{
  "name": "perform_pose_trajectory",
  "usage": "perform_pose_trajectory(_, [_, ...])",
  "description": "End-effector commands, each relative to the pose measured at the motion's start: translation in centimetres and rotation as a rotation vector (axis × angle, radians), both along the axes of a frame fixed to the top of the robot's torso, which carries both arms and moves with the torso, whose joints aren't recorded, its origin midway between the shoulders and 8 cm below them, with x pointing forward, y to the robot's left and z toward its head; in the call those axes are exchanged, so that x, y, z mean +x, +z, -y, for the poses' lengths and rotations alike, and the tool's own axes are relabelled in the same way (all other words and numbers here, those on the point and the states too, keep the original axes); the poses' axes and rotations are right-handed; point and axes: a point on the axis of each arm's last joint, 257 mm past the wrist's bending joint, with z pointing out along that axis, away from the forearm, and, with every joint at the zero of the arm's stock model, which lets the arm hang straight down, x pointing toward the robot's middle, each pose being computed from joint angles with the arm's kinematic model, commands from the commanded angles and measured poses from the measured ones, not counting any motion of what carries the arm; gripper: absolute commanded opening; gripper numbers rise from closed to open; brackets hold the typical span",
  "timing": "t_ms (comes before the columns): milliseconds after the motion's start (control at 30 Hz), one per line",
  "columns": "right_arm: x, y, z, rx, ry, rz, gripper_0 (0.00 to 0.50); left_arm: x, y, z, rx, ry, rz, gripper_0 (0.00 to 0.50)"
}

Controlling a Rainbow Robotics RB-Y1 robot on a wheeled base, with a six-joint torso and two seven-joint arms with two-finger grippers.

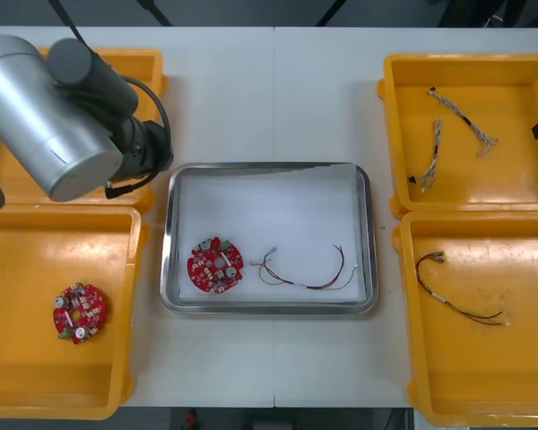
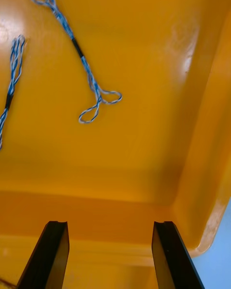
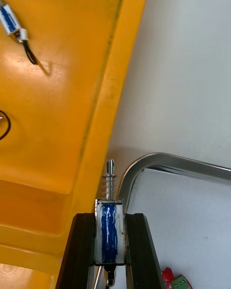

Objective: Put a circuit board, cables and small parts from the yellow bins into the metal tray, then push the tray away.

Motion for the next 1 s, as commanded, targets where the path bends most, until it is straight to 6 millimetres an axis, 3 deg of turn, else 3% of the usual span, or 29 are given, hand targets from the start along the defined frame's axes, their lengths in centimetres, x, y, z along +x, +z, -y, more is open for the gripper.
perform_pose_trajectory(33, [3.5,2.9,-0.6,-0.009,0.053,0.114,0.500,0.1,0.8,3.7,0.000,-0.050,0.055,0.000])
perform_pose_trajectory(400, [9.2,0.7,-0.8,-0.010,0.117,0.278,0.500,0.2,-1.2,6.2,0.011,-0.006,0.104,0.000])
perform_pose_trajectory(567, [10.8,0.0,-1.7,0.018,0.112,0.331,0.500,0.1,-2.0,6.4,0.015,-0.005,0.090,0.000])
perform_pose_trajectory(1000, [14.9,-2.1,-3.9,0.077,0.068,0.464,0.500,1.7,-6.2,7.9,0.047,-0.017,0.123,0.000])
